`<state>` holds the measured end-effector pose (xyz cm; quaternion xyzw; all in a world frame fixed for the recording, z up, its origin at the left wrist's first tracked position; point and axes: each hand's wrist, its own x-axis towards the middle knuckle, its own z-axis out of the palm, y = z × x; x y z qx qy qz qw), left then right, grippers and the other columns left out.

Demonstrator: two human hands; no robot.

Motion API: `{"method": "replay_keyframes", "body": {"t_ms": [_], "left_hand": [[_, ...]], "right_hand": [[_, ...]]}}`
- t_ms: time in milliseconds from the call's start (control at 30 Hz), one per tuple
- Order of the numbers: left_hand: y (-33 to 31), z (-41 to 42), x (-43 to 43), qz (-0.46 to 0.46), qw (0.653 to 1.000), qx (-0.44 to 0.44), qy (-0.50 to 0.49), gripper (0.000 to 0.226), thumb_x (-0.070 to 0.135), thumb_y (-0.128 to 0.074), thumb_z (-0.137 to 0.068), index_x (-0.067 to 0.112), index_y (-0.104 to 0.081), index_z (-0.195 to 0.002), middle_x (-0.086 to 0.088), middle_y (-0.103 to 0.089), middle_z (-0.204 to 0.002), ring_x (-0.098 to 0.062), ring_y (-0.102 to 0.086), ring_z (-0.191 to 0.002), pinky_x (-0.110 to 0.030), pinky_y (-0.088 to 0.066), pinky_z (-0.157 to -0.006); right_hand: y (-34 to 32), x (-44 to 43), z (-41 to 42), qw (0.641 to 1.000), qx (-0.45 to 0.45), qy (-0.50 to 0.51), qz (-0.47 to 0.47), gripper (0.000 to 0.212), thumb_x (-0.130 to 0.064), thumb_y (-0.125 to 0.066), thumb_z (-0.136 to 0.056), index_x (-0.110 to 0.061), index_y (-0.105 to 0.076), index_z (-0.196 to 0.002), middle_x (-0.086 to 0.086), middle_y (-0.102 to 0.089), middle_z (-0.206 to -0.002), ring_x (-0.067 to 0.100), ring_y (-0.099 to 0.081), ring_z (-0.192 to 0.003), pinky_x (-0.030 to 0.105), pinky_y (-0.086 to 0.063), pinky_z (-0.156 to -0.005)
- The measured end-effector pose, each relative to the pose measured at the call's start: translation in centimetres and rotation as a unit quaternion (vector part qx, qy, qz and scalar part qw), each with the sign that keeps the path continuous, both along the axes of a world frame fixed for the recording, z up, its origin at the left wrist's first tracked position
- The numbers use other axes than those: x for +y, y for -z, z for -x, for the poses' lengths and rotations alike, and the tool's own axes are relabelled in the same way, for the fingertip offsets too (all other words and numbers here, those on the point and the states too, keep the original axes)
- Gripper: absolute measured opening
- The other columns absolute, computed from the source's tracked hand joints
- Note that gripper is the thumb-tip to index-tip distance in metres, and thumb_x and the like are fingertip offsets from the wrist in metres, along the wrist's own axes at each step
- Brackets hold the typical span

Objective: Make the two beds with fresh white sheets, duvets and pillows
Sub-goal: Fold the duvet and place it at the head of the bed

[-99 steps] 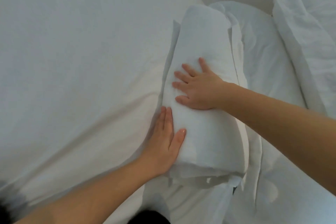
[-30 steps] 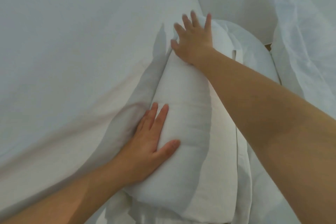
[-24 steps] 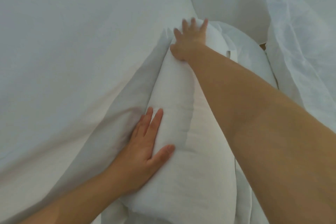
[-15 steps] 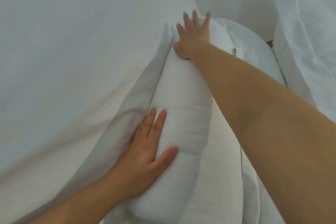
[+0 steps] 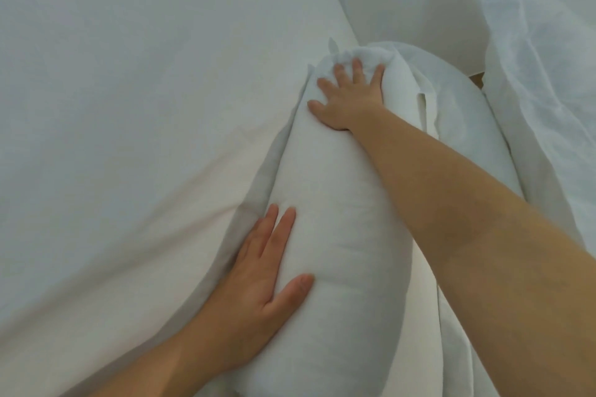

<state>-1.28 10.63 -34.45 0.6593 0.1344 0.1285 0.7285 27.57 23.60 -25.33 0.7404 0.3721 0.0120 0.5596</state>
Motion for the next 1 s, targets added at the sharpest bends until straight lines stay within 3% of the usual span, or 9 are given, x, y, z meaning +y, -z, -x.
{"method": "replay_keyframes", "body": {"t_ms": [167,467,667,1000], "left_hand": [[-0.5,0.2,0.2,0.001,1.000,0.014,0.020,0.086,0.096,0.002,-0.060,0.058,0.027,-0.133,0.029,0.029,-0.151,0.012,0.026,-0.137,-0.009,0.012,-0.111],[-1.2,0.7,0.0,-0.011,0.999,0.038,0.001,0.080,0.091,0.008,-0.065,0.059,0.034,-0.132,0.028,0.040,-0.146,0.003,0.031,-0.139,-0.022,0.011,-0.115],[-1.9,0.6,-1.6,-0.055,0.993,0.056,0.085,0.073,0.083,0.003,-0.069,0.060,0.039,-0.128,0.025,0.045,-0.143,-0.001,0.035,-0.138,-0.027,0.015,-0.116],[-0.7,0.9,-0.8,-0.053,0.997,0.050,0.028,0.078,0.090,0.007,-0.067,0.057,0.029,-0.134,0.014,0.028,-0.157,-0.002,0.023,-0.144,-0.023,0.010,-0.117]], "right_hand": [[-0.4,-1.0,-0.1,1.000,-0.002,0.008,-0.024,0.071,-0.067,-0.014,-0.095,-0.032,-0.004,-0.156,0.003,0.012,-0.164,0.032,0.017,-0.149,0.067,0.011,-0.112],[0.0,-0.7,4.8,0.998,0.021,-0.043,0.037,0.068,-0.070,-0.014,-0.092,-0.040,-0.011,-0.154,0.002,0.008,-0.164,0.037,0.015,-0.148,0.073,0.012,-0.107],[-0.6,-4.4,4.1,0.999,0.002,-0.027,0.043,0.070,-0.070,-0.012,-0.092,-0.039,-0.007,-0.155,0.004,0.009,-0.164,0.038,0.014,-0.148,0.073,0.011,-0.107],[-1.4,-6.7,7.5,0.994,0.065,-0.085,0.032,0.069,-0.068,-0.009,-0.093,-0.037,-0.008,-0.155,0.003,0.006,-0.165,0.036,0.013,-0.149,0.073,0.013,-0.107]]}}
